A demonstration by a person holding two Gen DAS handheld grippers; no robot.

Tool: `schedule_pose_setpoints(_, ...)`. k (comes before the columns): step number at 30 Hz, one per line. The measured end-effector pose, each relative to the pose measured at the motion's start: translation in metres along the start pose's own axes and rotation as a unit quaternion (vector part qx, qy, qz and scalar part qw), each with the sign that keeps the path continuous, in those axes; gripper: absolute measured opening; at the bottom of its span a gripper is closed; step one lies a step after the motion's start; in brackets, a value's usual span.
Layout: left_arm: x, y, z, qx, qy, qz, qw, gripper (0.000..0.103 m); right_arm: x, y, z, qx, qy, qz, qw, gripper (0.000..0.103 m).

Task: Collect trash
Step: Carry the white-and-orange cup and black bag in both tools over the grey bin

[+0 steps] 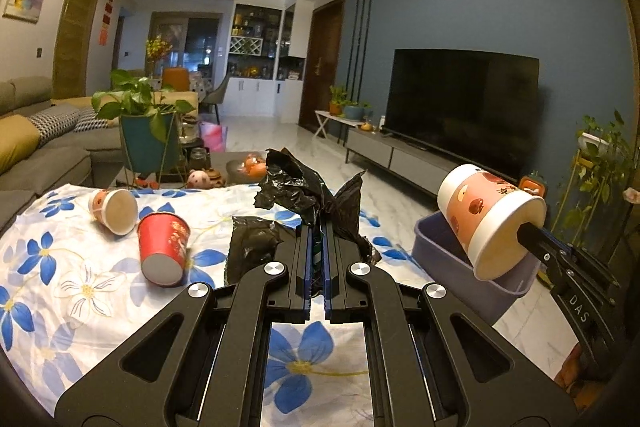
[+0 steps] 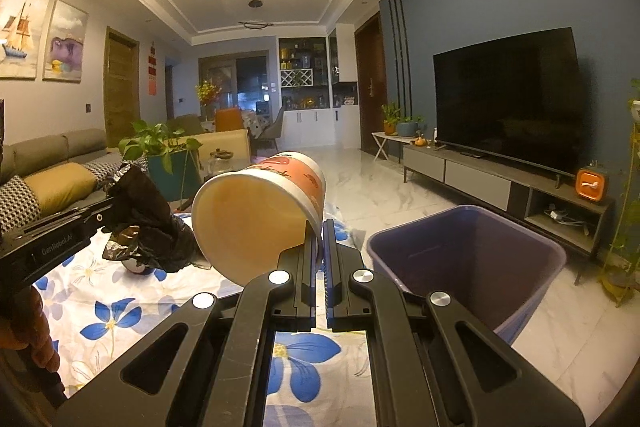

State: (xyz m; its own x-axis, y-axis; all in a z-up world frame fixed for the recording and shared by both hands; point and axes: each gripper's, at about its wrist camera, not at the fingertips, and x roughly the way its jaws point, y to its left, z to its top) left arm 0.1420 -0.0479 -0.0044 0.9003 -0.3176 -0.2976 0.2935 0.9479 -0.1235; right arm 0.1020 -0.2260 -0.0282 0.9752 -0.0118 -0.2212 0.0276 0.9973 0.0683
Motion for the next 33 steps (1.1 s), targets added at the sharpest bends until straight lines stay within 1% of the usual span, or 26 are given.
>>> schedule_pose_setpoints(10,0.015,-0.017,0.002,0.014,0.003,-0.019,0.9997,0.003,-0.002,-0.017,0.0,0.012,-0.007,-0.019,1.0,0.004)
schedule_pose_setpoints(15,0.023,-0.034,0.003,0.027,0.004,-0.033,0.9991,0.003,-0.004,-0.029,0.0,0.019,-0.009,-0.032,0.999,0.004)
schedule_pose_setpoints(21,0.035,-0.055,0.003,0.041,0.008,-0.053,0.9977,0.003,-0.007,-0.053,0.001,0.03,-0.014,-0.058,0.998,0.004)
schedule_pose_setpoints(33,0.075,-0.112,0.014,0.056,0.009,-0.117,0.9915,0.003,-0.009,-0.1,0.006,0.052,-0.024,-0.121,0.991,0.004)
